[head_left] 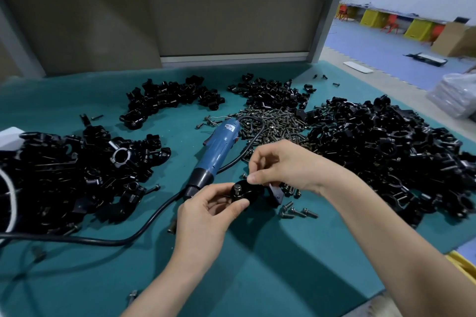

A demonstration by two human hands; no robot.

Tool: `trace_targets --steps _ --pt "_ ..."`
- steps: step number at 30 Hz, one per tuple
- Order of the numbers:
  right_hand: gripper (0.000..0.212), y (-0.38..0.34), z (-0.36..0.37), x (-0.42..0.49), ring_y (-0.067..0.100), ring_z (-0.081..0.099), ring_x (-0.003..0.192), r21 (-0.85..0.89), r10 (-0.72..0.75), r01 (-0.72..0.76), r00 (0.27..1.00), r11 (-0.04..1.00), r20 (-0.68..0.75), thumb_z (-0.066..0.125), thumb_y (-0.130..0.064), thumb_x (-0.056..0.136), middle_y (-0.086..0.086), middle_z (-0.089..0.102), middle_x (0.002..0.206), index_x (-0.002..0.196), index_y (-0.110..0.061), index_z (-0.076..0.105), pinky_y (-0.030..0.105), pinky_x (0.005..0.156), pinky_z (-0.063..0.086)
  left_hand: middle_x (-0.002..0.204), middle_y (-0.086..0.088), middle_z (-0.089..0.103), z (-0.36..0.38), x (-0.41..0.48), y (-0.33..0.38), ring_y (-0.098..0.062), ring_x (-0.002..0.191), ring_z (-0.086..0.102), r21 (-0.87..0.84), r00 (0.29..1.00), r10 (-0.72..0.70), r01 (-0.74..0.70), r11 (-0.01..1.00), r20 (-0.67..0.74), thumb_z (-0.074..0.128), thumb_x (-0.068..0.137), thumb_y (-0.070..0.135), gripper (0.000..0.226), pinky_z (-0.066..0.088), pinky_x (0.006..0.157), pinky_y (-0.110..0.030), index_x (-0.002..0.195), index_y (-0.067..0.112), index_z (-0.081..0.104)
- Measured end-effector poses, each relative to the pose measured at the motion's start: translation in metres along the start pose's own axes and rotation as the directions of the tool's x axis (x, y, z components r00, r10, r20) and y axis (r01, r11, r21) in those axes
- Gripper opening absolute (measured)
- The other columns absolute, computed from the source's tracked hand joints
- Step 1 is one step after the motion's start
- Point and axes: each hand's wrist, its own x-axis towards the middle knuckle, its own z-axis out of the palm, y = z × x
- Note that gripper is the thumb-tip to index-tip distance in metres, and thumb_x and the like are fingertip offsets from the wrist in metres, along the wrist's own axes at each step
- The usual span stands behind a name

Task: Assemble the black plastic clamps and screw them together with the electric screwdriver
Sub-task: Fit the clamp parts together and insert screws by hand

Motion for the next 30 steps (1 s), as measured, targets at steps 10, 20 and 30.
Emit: trace_targets --steps 10,20,30 --pt "0.019 0.008 0.018 -0.011 0.023 0.068 0.067 0.616 0.164 -0.301 0.949 0.728 0.27 0.06 -0.018 0.092 0.015 0.07 0.085 0.093 -0.001 0.069 0.028 0.061 0.058 0.086 0.014 0.07 -0.001 -0.005 0.004 -0.005 0.076 0.069 0.201 0.967 0.252 -0.242 0.949 -0.026 0.083 0.068 0.013 0.03 0.05 0.072 -0.009 0.083 0.035 0.071" --pt "0.019 -0.003 0.041 -0.018 0.011 0.059 0.053 0.816 -0.037 -0.135 0.982 0.562 0.188 0.066 -0.027 0.077 0.002 0.066 0.067 0.073 -0.011 0.075 0.018 0.054 0.051 0.096 0.012 0.056 -0.009 -0.008 0.021 -0.012 0.094 0.056 0.377 0.856 0.516 -0.464 0.801 -0.042 0.057 0.078 0.068 0.038 0.042 0.082 -0.018 0.101 0.038 0.061" --pt "0.023 -0.013 0.064 -0.014 0.011 0.049 0.058 0.878 -0.095 -0.156 0.971 0.453 0.221 0.074 -0.03 0.065 0.007 0.054 0.076 0.077 -0.011 0.074 0.019 0.053 0.049 0.097 0.008 0.047 -0.018 -0.002 0.021 0.002 0.087 0.05 0.495 0.714 0.7 -0.606 0.623 -0.007 0.05 0.09 0.059 0.037 0.041 0.075 -0.01 0.102 0.025 0.057"
